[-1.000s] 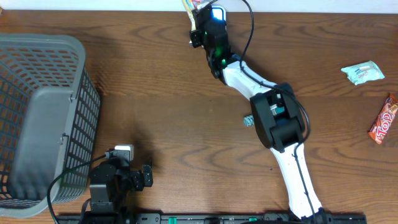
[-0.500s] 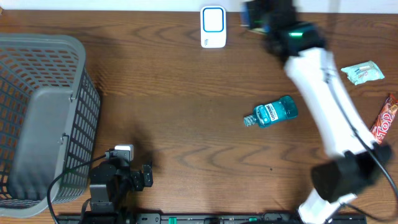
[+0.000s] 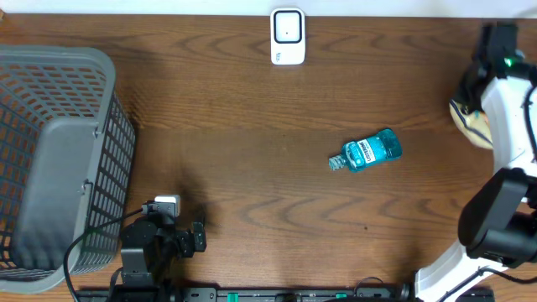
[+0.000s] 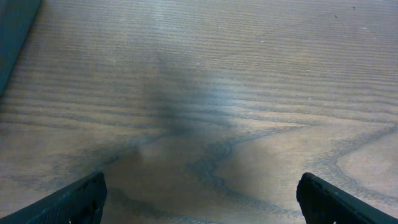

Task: Scan the item barcode
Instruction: 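Carry the snack bag to the right table edge and release it, then move the empty right gripper over the blue Listerine bottle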

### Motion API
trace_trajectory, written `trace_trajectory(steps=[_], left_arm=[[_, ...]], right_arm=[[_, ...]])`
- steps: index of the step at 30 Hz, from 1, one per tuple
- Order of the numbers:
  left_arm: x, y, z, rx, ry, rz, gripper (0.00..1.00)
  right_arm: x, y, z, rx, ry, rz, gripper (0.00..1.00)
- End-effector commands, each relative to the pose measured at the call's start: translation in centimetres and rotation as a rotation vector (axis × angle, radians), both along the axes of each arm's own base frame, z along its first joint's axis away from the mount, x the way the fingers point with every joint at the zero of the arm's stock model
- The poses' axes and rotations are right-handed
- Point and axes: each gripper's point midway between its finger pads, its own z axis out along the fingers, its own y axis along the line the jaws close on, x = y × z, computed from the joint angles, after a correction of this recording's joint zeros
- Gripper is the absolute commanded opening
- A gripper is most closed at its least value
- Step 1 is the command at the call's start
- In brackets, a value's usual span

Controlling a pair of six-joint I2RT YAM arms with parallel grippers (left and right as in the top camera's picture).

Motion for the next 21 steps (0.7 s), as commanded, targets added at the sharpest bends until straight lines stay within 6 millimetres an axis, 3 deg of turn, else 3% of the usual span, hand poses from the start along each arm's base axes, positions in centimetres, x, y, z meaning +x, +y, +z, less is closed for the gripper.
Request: trace_trajectory(steps=[1,3,4,5,7,10,12,15,21], left_arm=[[-0.2,0.0,-0.4,0.007,0.014,-0.008,0.98],[-0.2,0.0,-0.4,0.007,0.014,-0.008,0.98],[-0.2,0.0,-0.4,0.007,0.014,-0.008,0.98],[-0.2,0.0,-0.4,0.007,0.014,-0.008,0.98],[-0.2,0.0,-0.4,0.007,0.014,-0.008,0.98],[-0.2,0.0,-0.4,0.007,0.014,-0.008,0.98],[-0.2,0.0,-0.4,0.007,0.014,-0.008,0.98],[-0.2,0.0,-0.4,0.007,0.014,-0.008,0.98],[-0.2,0.0,-0.4,0.007,0.014,-0.008,0.98]], right_arm=[[-2.2,-4.2,-2.0,-0.067,-0.020,-0.125,0.01],[-2.5,-6.0,-2.8,-0.083,-0.043,-0.139,0.02],[-2.8,-6.7,-3.0,-0.077,-0.050,-0.151,0.09],[-2.9,-7.0,-2.9,-0.066,-0.059,-0.156,0.18],[-2.2,-6.8,-1.9,-0.009,-0.114,-0.136,0.70],[-0.8,-5.3,1.4,0.071,-0.199,-0.055,0.81],[-0.3,-3.8,5.0,0.113,-0.266,0.005,0.99],[-0.5,-0.5,11.4,0.185,-0.394,0.109,0.99],[-2.8,7.7,20.0,0.363,-0.621,0.340,0.99]])
